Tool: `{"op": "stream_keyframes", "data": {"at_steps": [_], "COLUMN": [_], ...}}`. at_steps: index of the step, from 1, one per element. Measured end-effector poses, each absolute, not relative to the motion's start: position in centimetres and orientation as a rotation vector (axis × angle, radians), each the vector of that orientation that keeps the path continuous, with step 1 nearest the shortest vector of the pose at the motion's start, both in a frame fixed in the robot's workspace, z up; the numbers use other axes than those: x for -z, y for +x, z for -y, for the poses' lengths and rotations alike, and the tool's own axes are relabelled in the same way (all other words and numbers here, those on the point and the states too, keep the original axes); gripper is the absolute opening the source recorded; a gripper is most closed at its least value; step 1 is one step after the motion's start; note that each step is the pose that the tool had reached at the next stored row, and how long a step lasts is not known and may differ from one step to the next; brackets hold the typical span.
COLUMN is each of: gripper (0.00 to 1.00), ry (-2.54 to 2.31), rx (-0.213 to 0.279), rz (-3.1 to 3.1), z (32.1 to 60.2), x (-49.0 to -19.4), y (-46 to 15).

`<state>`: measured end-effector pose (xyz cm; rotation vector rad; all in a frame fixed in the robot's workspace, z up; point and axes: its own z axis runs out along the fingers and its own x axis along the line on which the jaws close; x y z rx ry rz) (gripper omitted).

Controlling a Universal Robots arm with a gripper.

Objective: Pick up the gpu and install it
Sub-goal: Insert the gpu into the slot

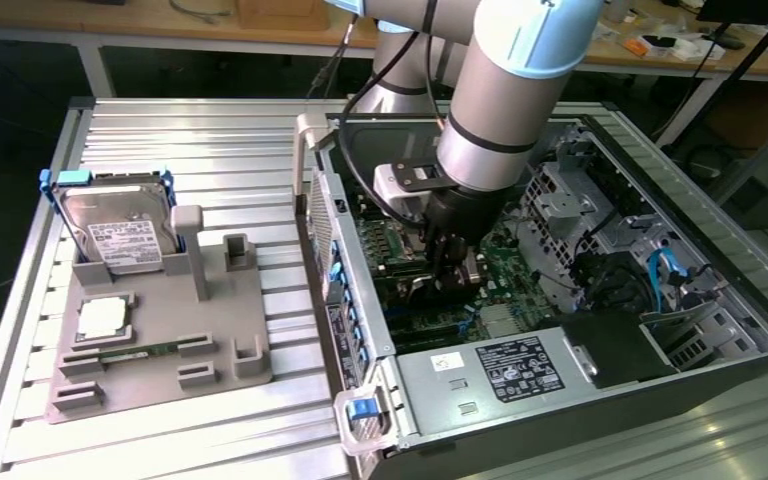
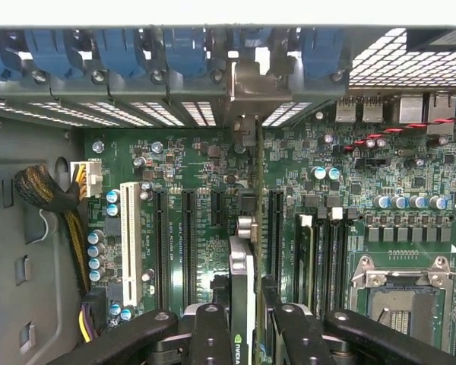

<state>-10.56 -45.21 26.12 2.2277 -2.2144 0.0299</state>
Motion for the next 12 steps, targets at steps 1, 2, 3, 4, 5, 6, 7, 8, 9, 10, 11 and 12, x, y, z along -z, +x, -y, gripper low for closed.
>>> {"op": "stream_keyframes", "data": {"at_steps": [1, 2, 3, 4, 5, 6, 7, 8, 9, 10, 11, 12], "gripper": [0.27, 0.27, 0.27, 0.27, 0.27, 0.27, 0.27, 0.27, 0.27, 0.27, 0.27, 0.27], "ry": [2.227, 2.228, 2.228, 2.228, 2.228, 2.228, 2.228, 2.228, 2.228, 2.228, 2.228, 2.228], "rx": [-0.030, -0.030, -0.030, -0.030, -0.030, -0.030, -0.030, -0.030, -0.030, -0.030, -0.030, -0.030], "rz": [2.214, 2.214, 2.214, 2.215, 2.215, 2.215, 2.215, 2.215, 2.214, 2.214, 2.215, 2.215], "z": [45.21, 45.21, 45.20, 45.20, 45.20, 45.20, 45.20, 45.20, 45.21, 45.21, 45.20, 45.20], "x": [-26.21, -26.24, -26.25, -26.25, -26.25, -26.25, -26.26, -26.30, -26.41, -26.45, -26.46, -26.46], "y": [-10.56, -10.55, -10.55, -10.55, -10.55, -10.55, -10.55, -10.55, -10.55, -10.55, -10.55, -10.55]}}
